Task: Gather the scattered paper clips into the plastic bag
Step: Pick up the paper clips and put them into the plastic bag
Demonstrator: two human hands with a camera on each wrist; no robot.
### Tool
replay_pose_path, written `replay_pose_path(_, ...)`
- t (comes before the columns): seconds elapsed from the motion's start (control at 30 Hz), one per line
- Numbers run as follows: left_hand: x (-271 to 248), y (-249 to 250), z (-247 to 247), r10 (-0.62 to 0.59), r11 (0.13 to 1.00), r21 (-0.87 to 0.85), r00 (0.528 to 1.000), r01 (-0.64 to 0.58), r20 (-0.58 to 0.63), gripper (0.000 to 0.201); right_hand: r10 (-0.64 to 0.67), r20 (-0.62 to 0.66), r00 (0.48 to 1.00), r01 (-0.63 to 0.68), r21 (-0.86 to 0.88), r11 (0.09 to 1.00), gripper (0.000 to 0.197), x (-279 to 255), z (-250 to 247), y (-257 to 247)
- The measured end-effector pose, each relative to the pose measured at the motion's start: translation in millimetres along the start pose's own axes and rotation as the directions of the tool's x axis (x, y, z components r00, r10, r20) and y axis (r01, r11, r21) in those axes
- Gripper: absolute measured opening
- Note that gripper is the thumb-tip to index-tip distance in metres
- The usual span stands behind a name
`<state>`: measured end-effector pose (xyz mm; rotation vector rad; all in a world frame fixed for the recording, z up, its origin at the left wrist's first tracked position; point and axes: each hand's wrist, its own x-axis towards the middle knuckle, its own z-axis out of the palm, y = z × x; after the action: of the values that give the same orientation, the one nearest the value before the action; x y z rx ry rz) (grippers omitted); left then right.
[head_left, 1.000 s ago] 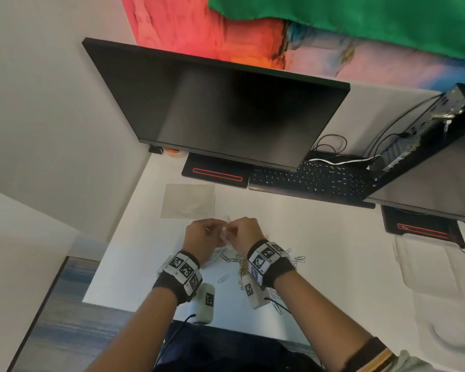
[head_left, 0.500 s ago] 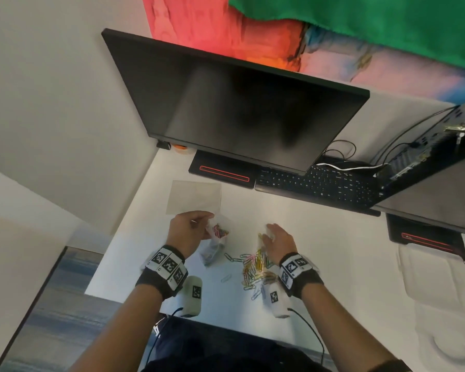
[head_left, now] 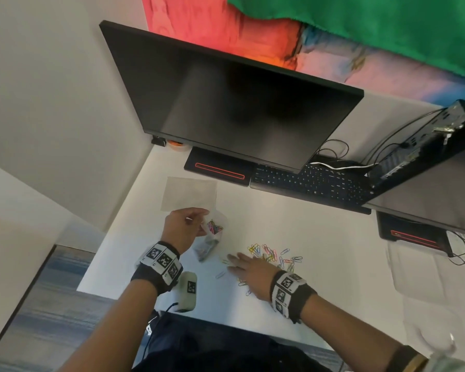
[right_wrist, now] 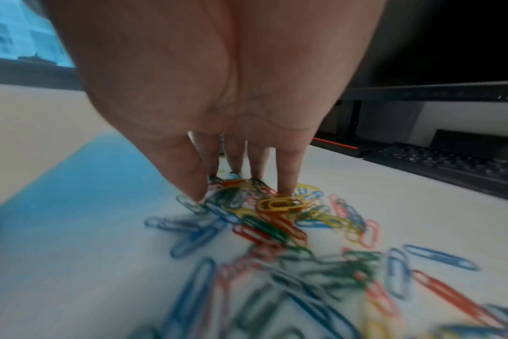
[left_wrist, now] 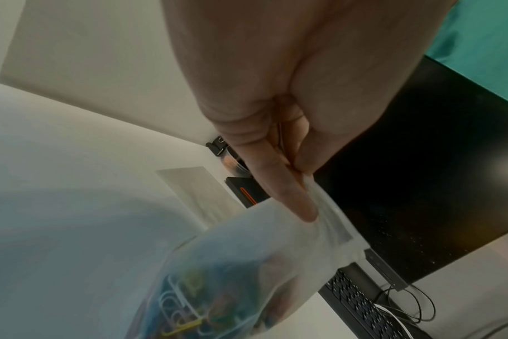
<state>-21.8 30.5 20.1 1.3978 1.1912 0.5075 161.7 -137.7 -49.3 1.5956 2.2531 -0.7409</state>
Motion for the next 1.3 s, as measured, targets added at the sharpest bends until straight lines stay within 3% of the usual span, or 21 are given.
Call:
replay_pose_path(0.1,-2,-1,7,0.006,1.0,0.01,1.0,-0.007,0.007,0.026,-0.002,-0.115,0.993,0.011,0.075,0.997,0.071,-11,9,13)
replay_pose_path(0.2,-5,0,13,0.009,1.0,0.026,1.0,-0.009,0.013,0.025,0.041,-0.235,0.971,-0.023,0.077,0.997,0.04,-5,14,21)
replay_pose_path(0.27,-7,1,14,0.01,0.999,0.041,1.0,-0.011,0.015,0.023,0.128,-0.275,0.953,-0.085,0.162,0.983,0.03,-3,7,26)
replay_pose_path(0.33,-8,3,15,0.016,0.998,0.062,1.0,-0.017,0.02,0.022,0.316,-0.329,0.89,-0.181,0.382,0.906,0.022,-3,-5,31)
replay_pose_path(0.37,-9,4,16,0.014,0.997,0.069,1.0,-0.016,0.022,0.021,0.443,-0.341,0.829,-0.225,0.522,0.823,0.017,-5,-11,36)
replay_pose_path(0.43,-9,4,17,0.003,0.997,0.073,1.0,-0.005,0.028,0.02,0.658,-0.255,0.709,-0.244,0.786,0.568,0.012,-12,-23,45)
replay_pose_path(0.5,-10,4,19,-0.004,0.997,0.083,1.0,0.002,0.027,0.018,0.737,-0.125,0.665,-0.182,0.929,0.322,0.012,-18,-37,53)
replay_pose_path(0.57,-11,5,23,-0.001,0.995,0.096,1.0,-0.001,0.019,0.018,0.712,-0.037,0.701,-0.053,0.993,0.104,0.017,-21,-55,58)
replay_pose_path(0.63,-13,6,27,0.004,0.995,0.101,1.0,-0.006,0.012,0.019,0.637,-0.007,0.771,0.099,0.989,-0.109,0.025,-21,-73,57)
replay_pose_path(0.73,-15,5,34,0.01,0.987,0.158,1.0,-0.009,-0.002,0.022,0.527,-0.03,0.85,0.196,0.945,-0.261,0.028,-11,-93,48)
replay_pose_path(0.8,-17,6,38,0.016,0.978,0.21,1.0,-0.013,-0.016,0.023,0.484,-0.037,0.874,0.183,0.948,-0.259,0.026,0,-99,38)
replay_pose_path(0.87,-19,9,43,0.028,0.971,0.237,0.999,-0.02,-0.03,0.022,0.47,-0.039,0.882,0.15,0.968,-0.201,0.025,12,-100,30)
replay_pose_path(1.0,-25,13,47,0.039,0.959,0.284,0.996,-0.014,-0.083,0.019,0.502,-0.062,0.863,0.057,0.998,0.024,0.023,35,-93,19)
replay_pose_path(1.1,-30,15,50,0.045,0.943,0.332,0.995,-0.011,-0.094,0.03,0.533,-0.129,0.836,-0.051,0.95,0.309,0.023,41,-90,12)
replay_pose_path(1.13,-32,16,50,0.05,0.935,0.355,0.994,-0.013,-0.096,0.03,0.533,-0.147,0.833,-0.071,0.928,0.366,0.025,39,-91,10)
replay_pose_path(1.23,-33,18,50,0.049,0.932,0.363,0.994,-0.009,-0.102,0.025,0.517,-0.189,0.835,-0.067,0.897,0.436,0.026,32,-95,7)
replay_pose_path(1.3,-34,17,50,0.038,0.944,0.331,0.996,-0.007,-0.086,0.027,0.511,-0.228,0.829,-0.081,0.855,0.512,0.014,28,-99,6)
